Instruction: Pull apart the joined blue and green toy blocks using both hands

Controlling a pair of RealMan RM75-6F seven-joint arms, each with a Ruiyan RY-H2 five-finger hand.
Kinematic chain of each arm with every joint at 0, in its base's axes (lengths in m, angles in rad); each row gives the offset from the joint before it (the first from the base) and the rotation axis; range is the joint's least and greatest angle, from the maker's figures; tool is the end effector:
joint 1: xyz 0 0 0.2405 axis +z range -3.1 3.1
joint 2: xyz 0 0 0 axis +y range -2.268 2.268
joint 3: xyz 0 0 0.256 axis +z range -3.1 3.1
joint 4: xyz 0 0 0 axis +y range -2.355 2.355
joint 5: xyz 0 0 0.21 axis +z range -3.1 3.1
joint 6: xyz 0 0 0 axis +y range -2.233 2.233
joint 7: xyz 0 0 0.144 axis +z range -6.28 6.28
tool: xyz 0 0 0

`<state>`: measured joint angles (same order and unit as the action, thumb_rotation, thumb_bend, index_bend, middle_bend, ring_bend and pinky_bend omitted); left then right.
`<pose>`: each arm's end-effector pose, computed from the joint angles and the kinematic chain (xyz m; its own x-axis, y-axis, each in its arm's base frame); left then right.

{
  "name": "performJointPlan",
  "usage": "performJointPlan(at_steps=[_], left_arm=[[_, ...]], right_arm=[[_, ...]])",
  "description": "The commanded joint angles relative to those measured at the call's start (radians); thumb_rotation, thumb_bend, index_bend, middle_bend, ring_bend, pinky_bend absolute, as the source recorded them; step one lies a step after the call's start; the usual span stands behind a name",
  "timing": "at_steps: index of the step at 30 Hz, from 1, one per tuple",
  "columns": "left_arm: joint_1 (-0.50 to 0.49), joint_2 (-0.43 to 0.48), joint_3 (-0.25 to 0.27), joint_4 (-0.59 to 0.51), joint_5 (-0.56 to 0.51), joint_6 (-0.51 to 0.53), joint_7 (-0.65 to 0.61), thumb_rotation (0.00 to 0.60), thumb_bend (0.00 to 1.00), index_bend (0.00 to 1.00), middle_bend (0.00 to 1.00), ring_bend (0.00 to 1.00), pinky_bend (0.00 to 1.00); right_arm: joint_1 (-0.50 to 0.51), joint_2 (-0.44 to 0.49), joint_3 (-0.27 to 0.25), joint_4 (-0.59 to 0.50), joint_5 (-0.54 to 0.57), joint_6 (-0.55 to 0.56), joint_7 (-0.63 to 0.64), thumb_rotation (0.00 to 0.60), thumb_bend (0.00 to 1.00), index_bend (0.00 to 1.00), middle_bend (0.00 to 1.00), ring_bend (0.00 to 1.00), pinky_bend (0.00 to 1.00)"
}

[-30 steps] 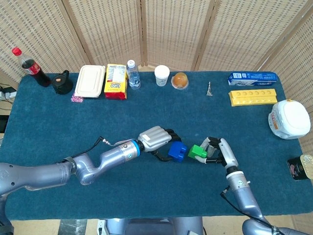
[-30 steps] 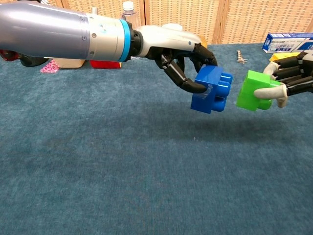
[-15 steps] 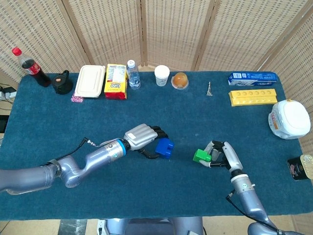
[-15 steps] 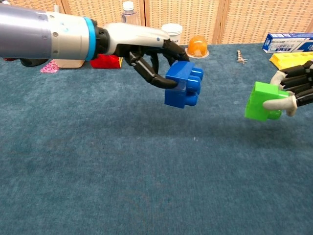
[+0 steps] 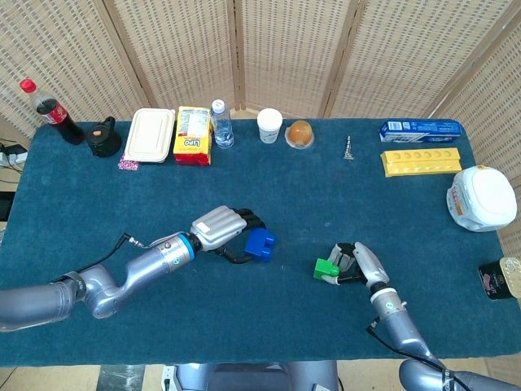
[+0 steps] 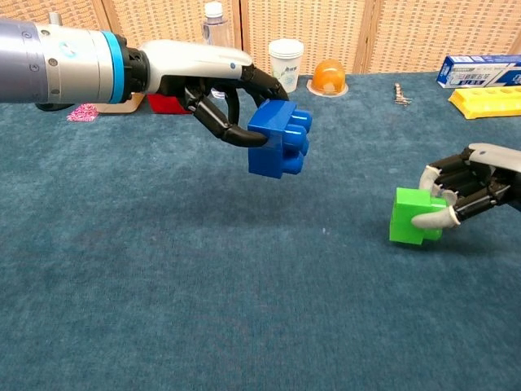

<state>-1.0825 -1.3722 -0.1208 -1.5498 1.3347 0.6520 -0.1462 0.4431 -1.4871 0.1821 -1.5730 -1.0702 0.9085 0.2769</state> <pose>-0.0501 0.3574 -0.0089 0.4958 0.4565 0.7388 0.7351 -0.6736 -0.0772 -0.2346 -0.2796 -0.0083 -0.3068 -0.4158 0.8561 -0.9511 0.1682 -0.2591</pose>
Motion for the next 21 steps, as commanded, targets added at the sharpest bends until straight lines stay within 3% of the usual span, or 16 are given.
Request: performJointPlan(at_steps=[1, 11, 21], left_arm=[[0.004, -0.002, 0.003, 0.002, 0.001, 0.0, 0.001, 0.359, 0.43, 0.48, 0.29, 0.21, 0.38], [0.013, -0.022, 0.007, 0.017, 0.008, 0.002, -0.001, 0.365, 0.43, 0.48, 0.29, 0.21, 0.37], [0.015, -0.082, 0.012, 0.061, 0.007, -0.002, 0.004, 0.366, 0.43, 0.49, 0.29, 0.21, 0.37]], right_arm=[[0.005, -0.004, -0.008, 0.02, 0.003, -0.012, -0.013, 0.6, 0.2, 0.57, 0.54, 0.56, 0.46], [-0.005, 0.012, -0.009, 0.019, -0.02, -0.012, 0.008, 0.6, 0.2, 0.32, 0.34, 0.39, 0.35], [-0.051, 0.144, 0.011, -0.101, -0.12, 0.073, 0.066, 0.6, 0.2, 0.27, 0.32, 0.37, 0.33]])
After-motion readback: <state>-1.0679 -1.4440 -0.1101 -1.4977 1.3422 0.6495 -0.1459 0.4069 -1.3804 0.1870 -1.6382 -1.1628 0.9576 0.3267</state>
